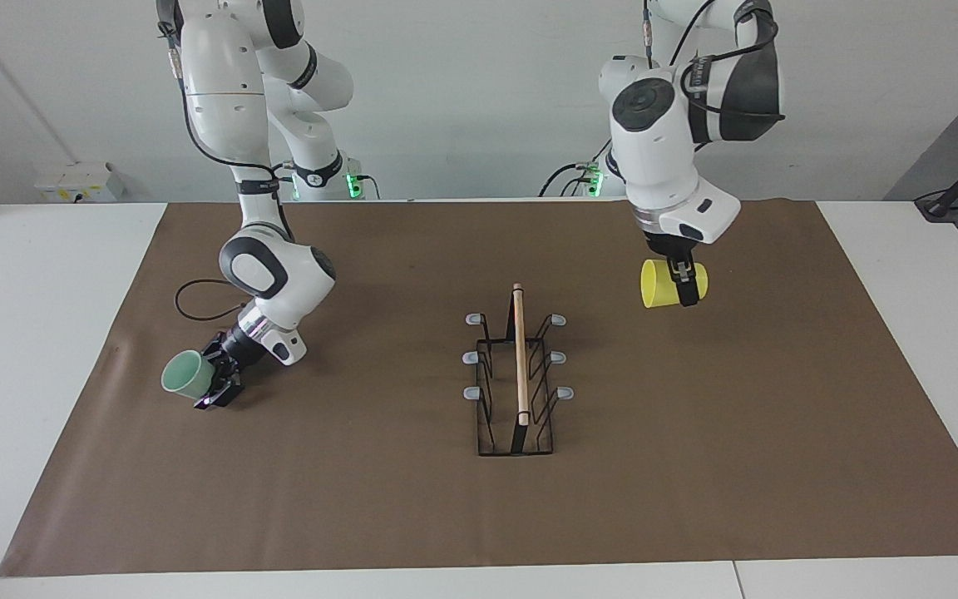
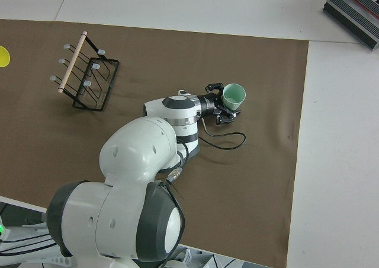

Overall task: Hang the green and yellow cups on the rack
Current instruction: 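Carry the yellow cup with the left gripper toward the rack's near hooks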

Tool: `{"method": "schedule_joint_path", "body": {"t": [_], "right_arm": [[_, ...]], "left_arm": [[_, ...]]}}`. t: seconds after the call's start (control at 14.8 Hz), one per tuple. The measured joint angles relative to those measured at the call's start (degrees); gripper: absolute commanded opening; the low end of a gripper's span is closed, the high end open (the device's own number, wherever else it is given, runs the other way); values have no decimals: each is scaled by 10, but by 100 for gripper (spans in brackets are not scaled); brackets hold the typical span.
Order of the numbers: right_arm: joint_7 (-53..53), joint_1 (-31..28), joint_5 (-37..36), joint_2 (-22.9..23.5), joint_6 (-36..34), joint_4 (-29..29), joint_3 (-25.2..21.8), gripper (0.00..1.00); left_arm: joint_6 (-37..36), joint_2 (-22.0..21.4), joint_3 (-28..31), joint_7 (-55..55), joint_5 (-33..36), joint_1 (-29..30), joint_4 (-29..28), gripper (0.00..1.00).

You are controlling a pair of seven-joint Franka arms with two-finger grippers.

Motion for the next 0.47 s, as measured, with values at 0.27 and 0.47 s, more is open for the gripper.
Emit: {"method": "schedule_joint_path", "body": {"t": [0.27, 0.47], "right_arm": [[3, 0, 0, 0, 2, 2, 0, 0], [7, 0, 10, 0, 6, 11, 2, 0]], "left_arm": [[-60, 39, 2, -49, 61, -44, 6, 0], [-106, 77, 3, -75, 94, -63, 40, 0]]}}
